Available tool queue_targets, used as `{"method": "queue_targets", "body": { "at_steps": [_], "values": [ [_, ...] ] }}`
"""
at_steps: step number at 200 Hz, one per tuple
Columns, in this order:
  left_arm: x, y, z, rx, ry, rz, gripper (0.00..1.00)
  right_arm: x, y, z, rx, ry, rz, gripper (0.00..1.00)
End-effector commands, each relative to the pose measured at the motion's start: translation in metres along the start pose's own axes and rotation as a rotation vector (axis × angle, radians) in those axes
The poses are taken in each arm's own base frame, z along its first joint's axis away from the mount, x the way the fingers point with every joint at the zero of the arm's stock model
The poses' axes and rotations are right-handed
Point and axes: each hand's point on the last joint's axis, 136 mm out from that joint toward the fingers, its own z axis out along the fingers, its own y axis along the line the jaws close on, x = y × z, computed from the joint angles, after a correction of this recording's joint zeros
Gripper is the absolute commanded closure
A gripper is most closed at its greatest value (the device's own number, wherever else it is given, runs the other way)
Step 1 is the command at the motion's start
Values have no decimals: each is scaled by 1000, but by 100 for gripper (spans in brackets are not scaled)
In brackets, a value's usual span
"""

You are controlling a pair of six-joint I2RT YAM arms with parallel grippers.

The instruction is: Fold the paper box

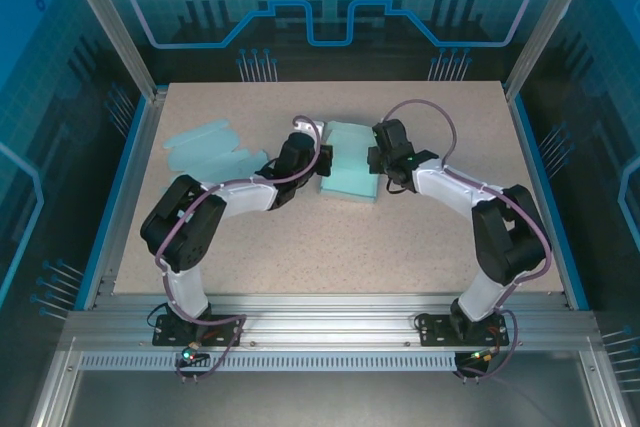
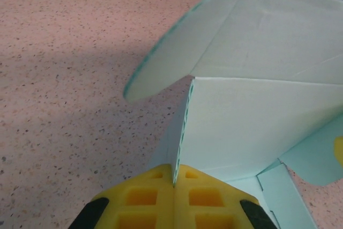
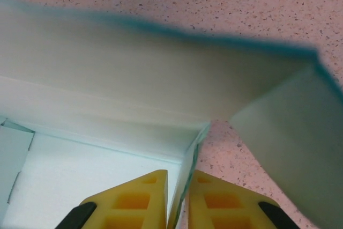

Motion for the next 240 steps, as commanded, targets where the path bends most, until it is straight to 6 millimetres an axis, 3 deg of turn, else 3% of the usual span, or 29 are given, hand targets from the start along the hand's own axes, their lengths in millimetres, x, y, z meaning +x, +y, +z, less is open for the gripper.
{"method": "queue_targets", "body": {
  "at_steps": [1, 161, 191, 230, 240],
  "values": [
    [7, -35, -3, 104, -21, -33, 100, -10, 36, -6, -98, -63, -1, 83],
    [78, -36, -32, 118, 122, -90, 100, 36, 36, -10, -74, -30, -26, 84],
    [82, -40, -36, 142, 134, -115, 100, 44, 35, -14, -74, -36, -42, 84],
    [74, -54, -42, 169, 120, -96, 100, 47, 40, -19, -87, -72, -70, 83],
    [74, -57, -44, 168, 122, -85, 100, 59, 36, -18, -82, -59, -81, 84]
  ]
}}
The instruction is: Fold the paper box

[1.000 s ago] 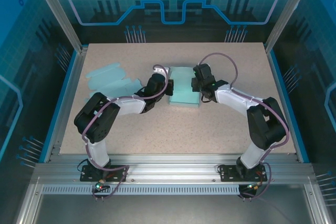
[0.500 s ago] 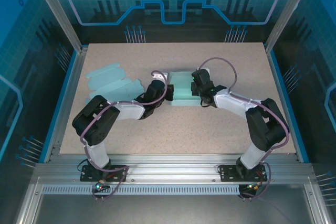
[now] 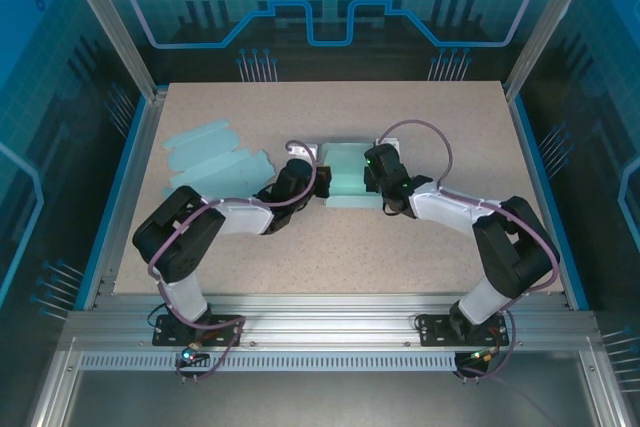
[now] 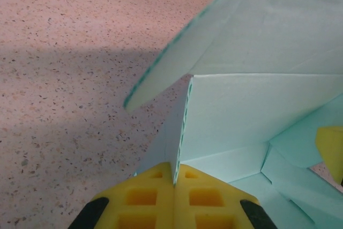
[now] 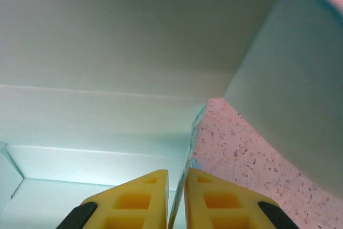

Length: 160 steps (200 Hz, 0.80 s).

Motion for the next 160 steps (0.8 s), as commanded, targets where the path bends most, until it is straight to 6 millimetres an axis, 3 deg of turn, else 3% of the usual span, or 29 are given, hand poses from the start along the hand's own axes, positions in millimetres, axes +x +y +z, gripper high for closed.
{"method": "queue_targets", "body": {
  "at_steps": [1, 58, 160],
  "values": [
    [34, -42, -12, 135, 126, 30, 100, 18, 32, -9, -123, 14, -45, 84],
    [59, -44, -17, 122, 182, 29, 97, 28, 36, -11, -127, 3, -60, 83],
    [77, -45, -21, 113, 206, 72, 96, 40, 38, -19, -139, -42, -132, 84]
  ]
}}
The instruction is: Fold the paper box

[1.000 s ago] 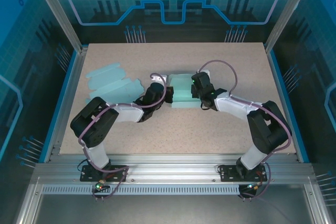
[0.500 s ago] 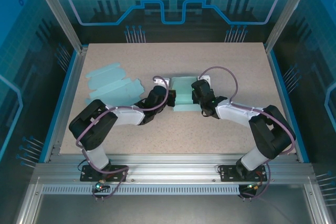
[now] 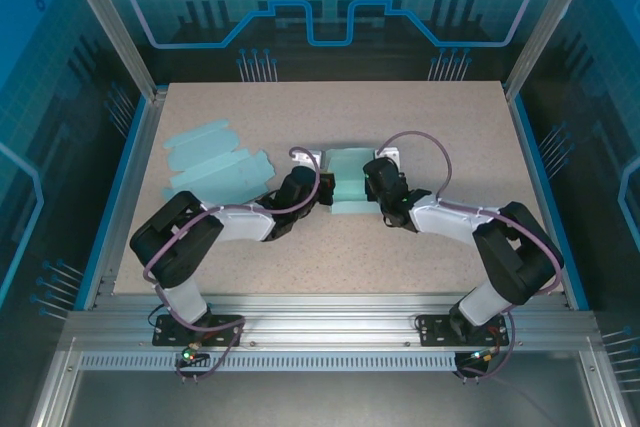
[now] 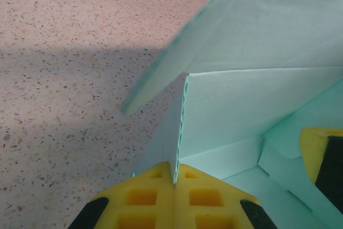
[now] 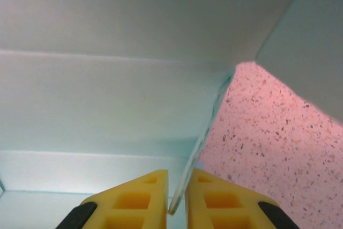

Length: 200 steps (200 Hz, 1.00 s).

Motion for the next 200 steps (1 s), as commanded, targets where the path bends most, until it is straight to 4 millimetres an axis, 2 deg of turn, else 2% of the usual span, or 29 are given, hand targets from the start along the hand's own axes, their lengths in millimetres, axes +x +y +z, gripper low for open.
{"method": "queue_targets", "body": {
  "at_steps": [1, 43, 78, 148, 200],
  "values": [
    [64, -30, -9, 110, 188, 79, 96, 16, 42, -15, -175, 5, -71, 84],
    [74, -23, -18, 47, 162, 228, 97, 16, 39, -32, -180, -66, -87, 81],
    [76, -16, -24, 36, 127, 253, 99, 11, 27, -43, -155, -96, -58, 80],
    [78, -28, -24, 100, 117, 217, 100, 20, 25, -42, -157, -87, -36, 87],
    [60, -47, -29, 151, 94, 152, 100, 21, 27, -42, -171, -83, -33, 91]
  ]
}}
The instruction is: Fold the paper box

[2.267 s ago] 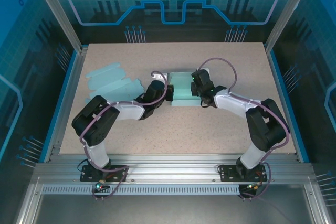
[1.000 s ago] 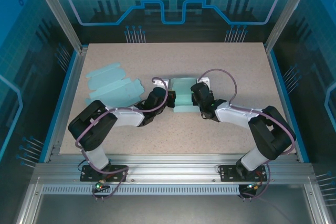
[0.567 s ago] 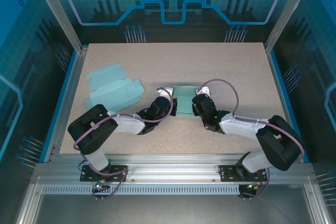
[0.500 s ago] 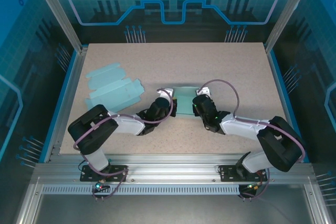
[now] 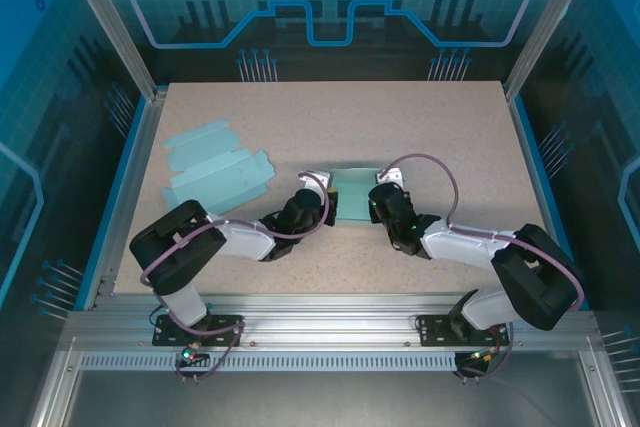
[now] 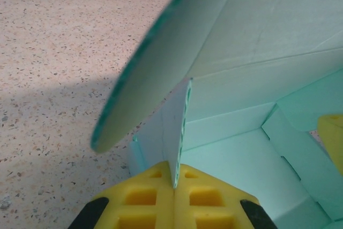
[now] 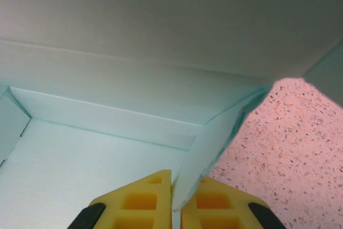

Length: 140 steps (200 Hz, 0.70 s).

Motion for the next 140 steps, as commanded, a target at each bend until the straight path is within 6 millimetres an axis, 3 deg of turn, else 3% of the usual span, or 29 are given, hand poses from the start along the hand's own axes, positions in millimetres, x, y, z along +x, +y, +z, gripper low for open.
{"method": "queue_targets", "body": {
  "at_steps": [1, 140],
  "values": [
    [23, -36, -7, 151, 116, -15, 100, -12, 30, -8, -130, -43, 29, 91],
    [24, -50, 0, 194, 129, -64, 96, -4, 34, -5, -147, -19, 17, 96]
  ]
}}
